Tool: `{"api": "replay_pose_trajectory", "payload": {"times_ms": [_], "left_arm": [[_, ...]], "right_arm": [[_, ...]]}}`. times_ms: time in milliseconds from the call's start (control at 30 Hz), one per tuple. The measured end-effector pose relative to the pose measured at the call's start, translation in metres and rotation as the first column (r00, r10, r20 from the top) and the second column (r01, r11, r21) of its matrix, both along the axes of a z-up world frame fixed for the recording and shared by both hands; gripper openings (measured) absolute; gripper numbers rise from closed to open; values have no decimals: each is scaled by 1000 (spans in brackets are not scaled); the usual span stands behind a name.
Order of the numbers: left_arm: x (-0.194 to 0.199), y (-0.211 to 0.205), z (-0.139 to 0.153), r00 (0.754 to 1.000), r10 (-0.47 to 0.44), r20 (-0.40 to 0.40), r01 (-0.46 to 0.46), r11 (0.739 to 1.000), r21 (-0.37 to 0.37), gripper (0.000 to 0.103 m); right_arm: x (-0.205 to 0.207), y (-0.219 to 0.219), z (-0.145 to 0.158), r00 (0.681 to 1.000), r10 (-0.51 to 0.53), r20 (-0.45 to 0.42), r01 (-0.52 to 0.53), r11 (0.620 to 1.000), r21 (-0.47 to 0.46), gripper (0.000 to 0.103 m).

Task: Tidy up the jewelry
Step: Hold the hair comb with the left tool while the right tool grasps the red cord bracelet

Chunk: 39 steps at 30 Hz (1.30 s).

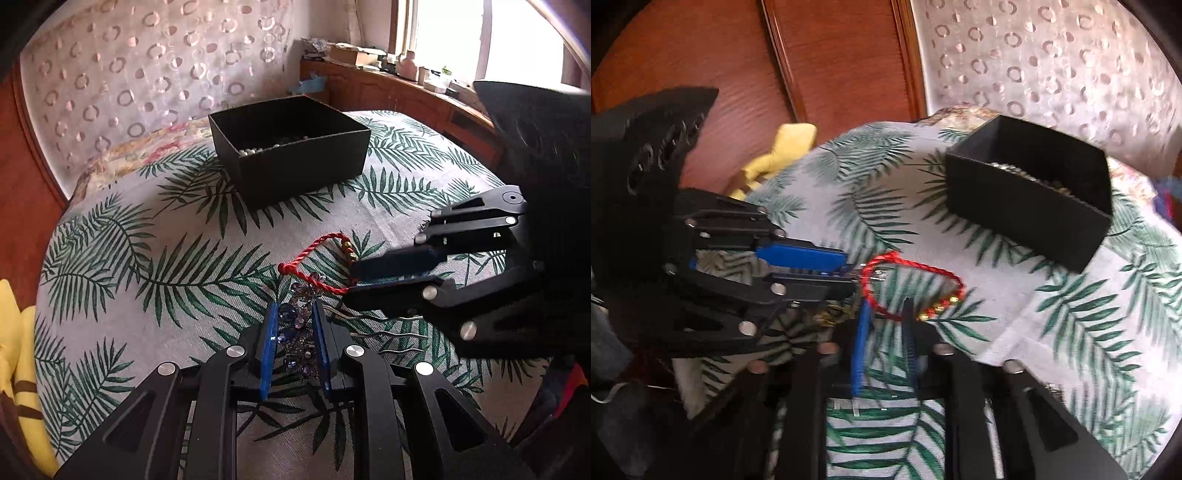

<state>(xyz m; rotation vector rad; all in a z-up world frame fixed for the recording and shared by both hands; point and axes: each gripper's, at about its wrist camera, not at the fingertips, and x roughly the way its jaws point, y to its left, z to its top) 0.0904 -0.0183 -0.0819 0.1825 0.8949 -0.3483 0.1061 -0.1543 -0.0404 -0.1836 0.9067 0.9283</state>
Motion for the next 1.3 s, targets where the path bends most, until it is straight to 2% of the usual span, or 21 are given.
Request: {"api": "replay_pose_trajectory", "payload": {"times_ms": [167, 400, 567, 667, 767, 900, 1000, 1033, 1100, 1167, 1300], "left_arm": [[1, -2, 4, 1000, -6, 7, 6, 1000, -5, 17], [0, -8, 5, 1000, -26, 7, 26, 1000, -10, 9], [3, -9, 1, 1000, -21, 1, 21, 1000, -12, 8], [4, -8, 1, 1000, -18, -3, 18, 1000, -16, 8], [3, -4, 4, 1000, -12, 4, 12, 1000, -26, 8], [-1, 8, 17, 1000, -3, 28, 5, 997, -74, 8], [1, 14, 24, 999, 3, 39, 0, 997, -75, 8], [3, 15, 24, 999, 5, 35, -2, 997, -72, 8], [10, 15, 22, 1000, -11, 9, 11, 996, -85, 17], [15, 12, 16, 999, -44, -21, 42, 994, -98, 35], [24, 4, 6, 995, -79, -59, 73, 993, -91, 36]], "right_arm": [[-3, -4, 6, 1000, 1, 6, -1, 999, 51, 5], [2, -13, 12, 999, -40, -4, 40, 995, 96, 5], [12, -26, 10, 993, -118, -25, 120, 983, 138, 5], [15, -29, 11, 986, -163, 24, 160, 983, 90, 5], [17, -34, 14, 984, -173, 37, 170, 982, 80, 5], [13, -38, 16, 985, -166, 43, 162, 984, 76, 5], [11, -36, 14, 986, -160, 53, 157, 986, 64, 5], [9, -36, 14, 986, -159, 55, 155, 986, 63, 5], [7, -37, 14, 987, -153, 59, 149, 987, 63, 5], [5, -38, 15, 987, -150, 61, 146, 987, 64, 5], [1, -41, 15, 986, -151, 70, 147, 987, 59, 5]]}}
